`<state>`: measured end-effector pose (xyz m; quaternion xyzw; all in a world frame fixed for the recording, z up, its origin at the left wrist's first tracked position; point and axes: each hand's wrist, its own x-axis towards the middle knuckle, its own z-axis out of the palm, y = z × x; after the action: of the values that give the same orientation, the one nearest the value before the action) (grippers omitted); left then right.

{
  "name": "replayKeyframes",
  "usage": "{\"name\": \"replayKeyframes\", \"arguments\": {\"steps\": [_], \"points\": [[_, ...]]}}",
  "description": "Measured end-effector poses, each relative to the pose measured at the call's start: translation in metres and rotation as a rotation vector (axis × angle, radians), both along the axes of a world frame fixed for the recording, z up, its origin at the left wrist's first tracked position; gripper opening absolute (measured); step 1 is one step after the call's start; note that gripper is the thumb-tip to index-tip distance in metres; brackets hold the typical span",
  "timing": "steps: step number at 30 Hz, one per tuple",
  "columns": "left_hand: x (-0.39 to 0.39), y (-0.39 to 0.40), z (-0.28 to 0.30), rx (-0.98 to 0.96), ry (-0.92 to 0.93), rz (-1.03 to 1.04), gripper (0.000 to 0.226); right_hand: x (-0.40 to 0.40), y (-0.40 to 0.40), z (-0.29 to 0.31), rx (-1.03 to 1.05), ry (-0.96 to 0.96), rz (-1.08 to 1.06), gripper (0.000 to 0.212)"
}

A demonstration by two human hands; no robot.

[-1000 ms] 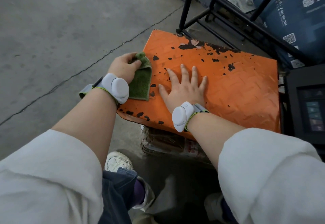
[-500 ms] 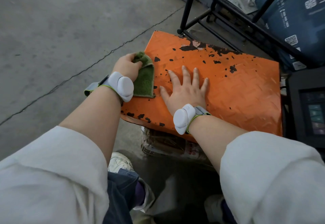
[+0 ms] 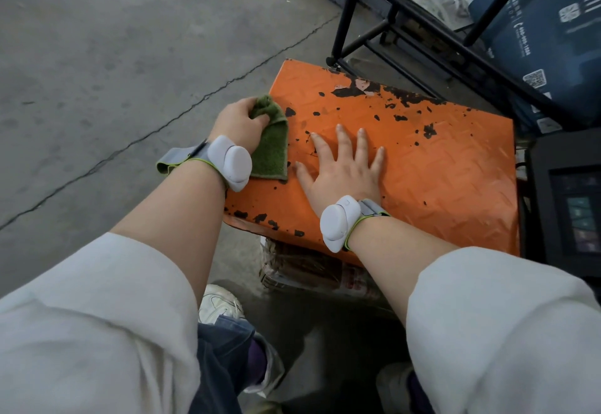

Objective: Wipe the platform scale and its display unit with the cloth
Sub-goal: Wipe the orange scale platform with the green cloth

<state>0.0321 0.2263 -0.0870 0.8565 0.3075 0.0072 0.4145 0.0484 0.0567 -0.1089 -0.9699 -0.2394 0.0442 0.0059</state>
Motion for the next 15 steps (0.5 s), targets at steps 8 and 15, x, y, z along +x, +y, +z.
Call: {"name": "replayKeyframes", "arguments": {"steps": [8,15], "points": [[0.011,0.014,-0.006,-0.049,0.291,0.117,0.049,0.001,0.001,0.001,-0.014,0.033,0.002,0.063],[0.014,0.004,0.006,-0.037,0.095,-0.045,0.057,0.033,-0.009,0.017,0.004,0.001,-0.088,0.063]]}}
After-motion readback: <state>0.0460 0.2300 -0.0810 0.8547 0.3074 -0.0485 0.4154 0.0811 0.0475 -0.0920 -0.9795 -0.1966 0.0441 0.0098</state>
